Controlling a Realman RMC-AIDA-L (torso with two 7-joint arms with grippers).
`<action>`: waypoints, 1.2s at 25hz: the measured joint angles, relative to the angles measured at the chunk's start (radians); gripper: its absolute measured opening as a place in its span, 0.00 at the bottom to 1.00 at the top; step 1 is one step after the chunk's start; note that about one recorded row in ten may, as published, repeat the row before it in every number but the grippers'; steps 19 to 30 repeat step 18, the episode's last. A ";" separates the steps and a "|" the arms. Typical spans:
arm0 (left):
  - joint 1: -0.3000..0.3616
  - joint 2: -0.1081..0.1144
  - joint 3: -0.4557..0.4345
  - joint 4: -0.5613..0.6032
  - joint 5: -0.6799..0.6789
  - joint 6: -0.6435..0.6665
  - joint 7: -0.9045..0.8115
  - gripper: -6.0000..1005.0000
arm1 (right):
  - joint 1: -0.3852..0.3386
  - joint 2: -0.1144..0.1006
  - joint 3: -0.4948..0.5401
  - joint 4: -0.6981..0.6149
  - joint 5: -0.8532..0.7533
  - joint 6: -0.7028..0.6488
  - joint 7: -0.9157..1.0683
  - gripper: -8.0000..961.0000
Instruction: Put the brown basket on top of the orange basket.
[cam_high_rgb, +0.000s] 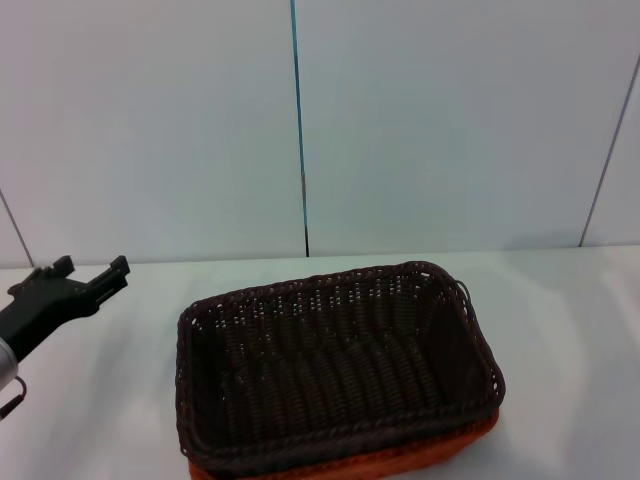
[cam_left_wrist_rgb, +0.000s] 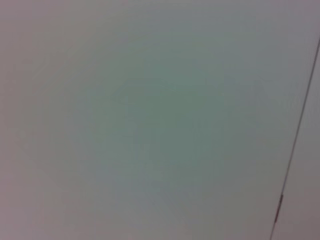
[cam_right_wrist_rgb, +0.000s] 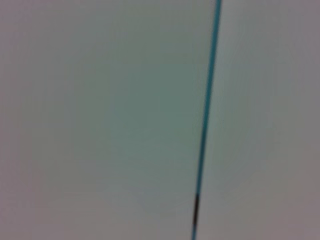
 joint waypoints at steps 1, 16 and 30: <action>0.001 -0.001 0.000 0.000 -0.006 0.000 0.004 0.65 | 0.002 0.000 -0.001 0.001 0.000 0.009 0.000 0.60; 0.008 0.006 -0.001 0.001 -0.075 0.009 0.026 0.87 | 0.020 0.002 0.009 -0.017 0.138 -0.076 0.001 0.76; 0.008 0.007 -0.002 0.000 -0.075 0.010 0.024 0.87 | 0.014 0.001 0.031 -0.029 0.155 -0.134 -0.001 0.76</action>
